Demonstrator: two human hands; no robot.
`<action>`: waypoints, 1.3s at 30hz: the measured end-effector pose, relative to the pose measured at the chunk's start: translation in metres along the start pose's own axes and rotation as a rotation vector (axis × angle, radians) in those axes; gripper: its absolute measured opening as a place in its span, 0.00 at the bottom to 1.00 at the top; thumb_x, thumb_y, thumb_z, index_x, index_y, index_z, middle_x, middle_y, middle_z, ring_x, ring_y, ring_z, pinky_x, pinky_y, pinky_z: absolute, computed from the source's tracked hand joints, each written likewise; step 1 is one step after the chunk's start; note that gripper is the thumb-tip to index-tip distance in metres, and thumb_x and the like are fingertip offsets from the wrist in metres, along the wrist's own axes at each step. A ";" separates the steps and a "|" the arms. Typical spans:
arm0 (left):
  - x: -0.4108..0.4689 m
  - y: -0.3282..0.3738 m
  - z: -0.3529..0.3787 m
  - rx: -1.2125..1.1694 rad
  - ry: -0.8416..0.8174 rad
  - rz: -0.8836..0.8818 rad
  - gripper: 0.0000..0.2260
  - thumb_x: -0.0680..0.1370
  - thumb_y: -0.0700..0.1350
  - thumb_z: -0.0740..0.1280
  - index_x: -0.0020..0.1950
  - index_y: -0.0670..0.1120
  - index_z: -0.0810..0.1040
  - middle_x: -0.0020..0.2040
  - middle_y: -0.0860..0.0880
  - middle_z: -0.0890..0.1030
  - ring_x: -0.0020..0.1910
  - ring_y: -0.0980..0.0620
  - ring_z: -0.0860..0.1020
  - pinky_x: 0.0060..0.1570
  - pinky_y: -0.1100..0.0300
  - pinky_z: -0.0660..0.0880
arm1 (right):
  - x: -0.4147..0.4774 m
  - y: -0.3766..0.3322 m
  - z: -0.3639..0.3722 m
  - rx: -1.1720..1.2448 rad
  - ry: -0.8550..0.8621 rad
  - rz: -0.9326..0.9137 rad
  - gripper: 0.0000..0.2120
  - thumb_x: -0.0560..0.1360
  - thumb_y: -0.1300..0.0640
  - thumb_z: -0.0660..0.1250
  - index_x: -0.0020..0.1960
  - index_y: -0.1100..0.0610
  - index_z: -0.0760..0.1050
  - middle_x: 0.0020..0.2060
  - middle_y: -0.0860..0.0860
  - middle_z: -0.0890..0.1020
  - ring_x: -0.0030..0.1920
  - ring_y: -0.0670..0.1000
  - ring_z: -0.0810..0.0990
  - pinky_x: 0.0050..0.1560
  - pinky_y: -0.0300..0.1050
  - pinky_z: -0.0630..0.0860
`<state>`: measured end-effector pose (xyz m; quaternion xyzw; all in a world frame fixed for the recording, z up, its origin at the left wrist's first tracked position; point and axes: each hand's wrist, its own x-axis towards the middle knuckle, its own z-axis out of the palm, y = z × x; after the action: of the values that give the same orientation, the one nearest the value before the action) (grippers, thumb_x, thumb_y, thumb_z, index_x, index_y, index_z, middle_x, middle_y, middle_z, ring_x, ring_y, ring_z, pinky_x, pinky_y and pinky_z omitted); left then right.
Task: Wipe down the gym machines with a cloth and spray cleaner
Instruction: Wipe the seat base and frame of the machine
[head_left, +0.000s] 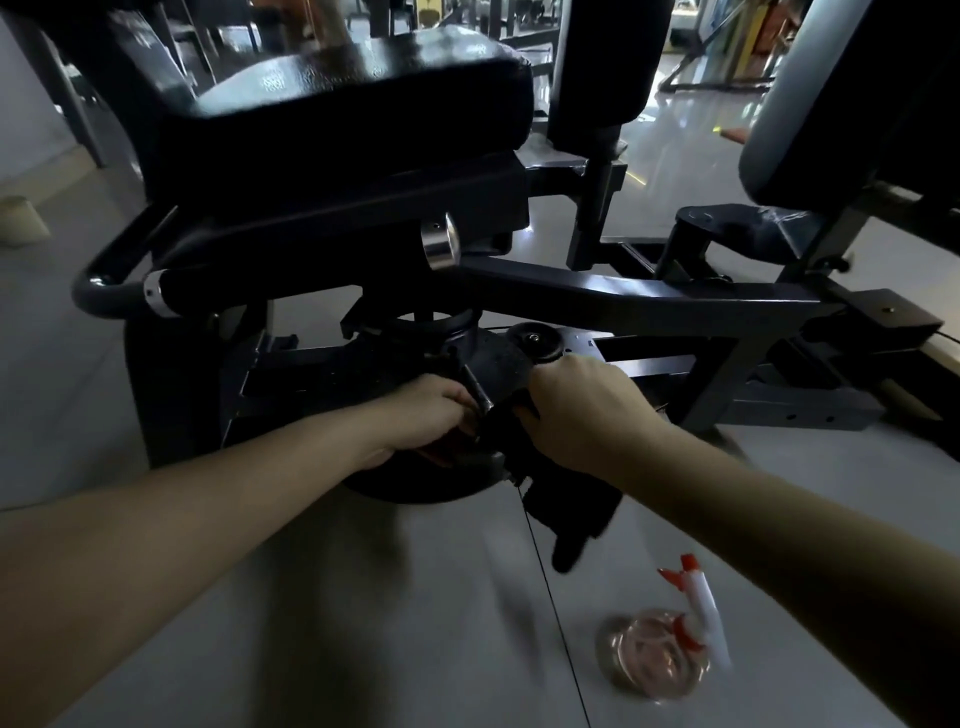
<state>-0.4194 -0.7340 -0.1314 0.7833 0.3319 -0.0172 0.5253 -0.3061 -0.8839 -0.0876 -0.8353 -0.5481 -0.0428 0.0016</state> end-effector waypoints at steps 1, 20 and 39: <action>0.000 0.001 0.001 -0.014 -0.008 0.007 0.09 0.82 0.35 0.63 0.55 0.43 0.82 0.44 0.45 0.85 0.41 0.49 0.84 0.38 0.57 0.83 | 0.010 -0.002 -0.005 0.014 -0.092 0.047 0.08 0.78 0.51 0.63 0.46 0.56 0.73 0.41 0.54 0.77 0.41 0.57 0.77 0.43 0.48 0.78; -0.015 0.002 0.000 -0.290 0.029 -0.134 0.18 0.85 0.53 0.61 0.56 0.39 0.82 0.47 0.39 0.87 0.49 0.40 0.85 0.51 0.48 0.82 | 0.021 -0.029 -0.013 -0.352 -0.305 -0.061 0.09 0.79 0.57 0.63 0.57 0.55 0.78 0.49 0.51 0.79 0.56 0.56 0.80 0.50 0.45 0.75; 0.001 0.021 0.039 -0.114 0.105 0.100 0.12 0.84 0.36 0.57 0.50 0.41 0.80 0.46 0.42 0.81 0.43 0.47 0.79 0.40 0.61 0.74 | 0.016 0.017 -0.016 1.215 -0.586 0.543 0.09 0.79 0.57 0.61 0.49 0.62 0.76 0.31 0.57 0.82 0.32 0.56 0.82 0.37 0.47 0.78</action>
<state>-0.3951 -0.7710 -0.1324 0.7675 0.3199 0.0692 0.5513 -0.2852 -0.8770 -0.0700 -0.7706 -0.2263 0.4967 0.3291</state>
